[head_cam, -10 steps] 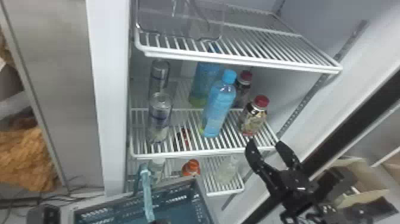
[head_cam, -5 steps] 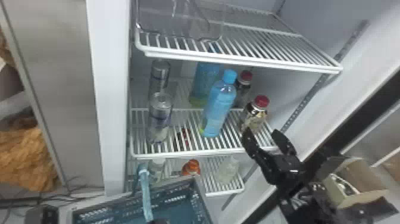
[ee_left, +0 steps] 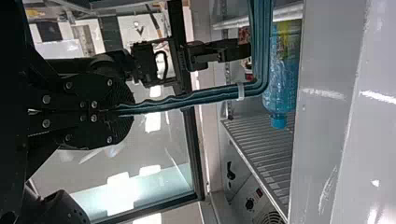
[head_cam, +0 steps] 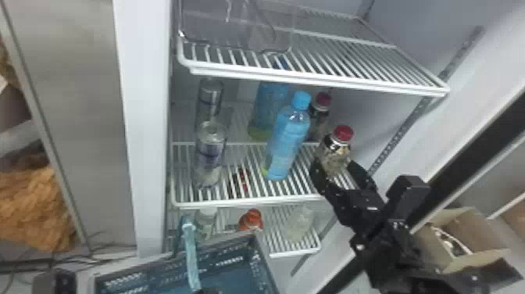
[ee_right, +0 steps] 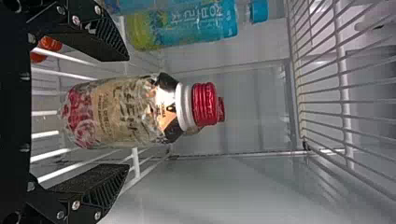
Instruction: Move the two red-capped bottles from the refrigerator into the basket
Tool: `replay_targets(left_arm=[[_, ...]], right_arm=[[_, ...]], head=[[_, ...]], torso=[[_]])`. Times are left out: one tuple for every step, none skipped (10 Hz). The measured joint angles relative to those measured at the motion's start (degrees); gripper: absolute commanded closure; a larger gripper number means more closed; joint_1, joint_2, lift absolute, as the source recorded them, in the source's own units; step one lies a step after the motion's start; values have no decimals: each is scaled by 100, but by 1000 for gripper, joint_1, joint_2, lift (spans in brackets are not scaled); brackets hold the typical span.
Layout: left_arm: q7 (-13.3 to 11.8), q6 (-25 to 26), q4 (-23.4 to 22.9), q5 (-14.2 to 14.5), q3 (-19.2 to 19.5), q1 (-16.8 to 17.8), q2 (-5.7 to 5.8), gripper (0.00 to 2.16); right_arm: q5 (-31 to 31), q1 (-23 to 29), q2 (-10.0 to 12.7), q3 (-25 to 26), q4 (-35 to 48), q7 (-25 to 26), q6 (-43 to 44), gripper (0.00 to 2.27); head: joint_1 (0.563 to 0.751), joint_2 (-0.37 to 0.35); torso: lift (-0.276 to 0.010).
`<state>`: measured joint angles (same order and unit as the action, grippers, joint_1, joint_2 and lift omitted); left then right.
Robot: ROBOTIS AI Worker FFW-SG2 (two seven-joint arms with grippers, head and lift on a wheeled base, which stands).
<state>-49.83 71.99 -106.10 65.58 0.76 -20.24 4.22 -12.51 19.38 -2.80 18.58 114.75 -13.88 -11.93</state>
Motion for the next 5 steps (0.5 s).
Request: replay_targets(left_arm=[[0,0,0,0,1,0,1,1181],[0,0,0,0,-4,0,6,1181],[0,0,0,0,-6,0,8,1181],[0,0,0,0,-7,5,9,1181],[0,0,0,0,-7,4,9,1181]], right_arm=[[-4,-129,-28,-43,-113,7,-65,206],[-14,-276,-72,-106,-236,1,-128,206],[-11,-414,-109,-164,-346,2,-161,211],[13,-508,-127,-193,-409,25,-170,211],[26,-552,-133,-201,-426,75,-171,209]], head=[[695,-350],[695,-350],[695,-350],[695,-350],[695,-350]], torso=[[0],[0],[0],[0],[0]])
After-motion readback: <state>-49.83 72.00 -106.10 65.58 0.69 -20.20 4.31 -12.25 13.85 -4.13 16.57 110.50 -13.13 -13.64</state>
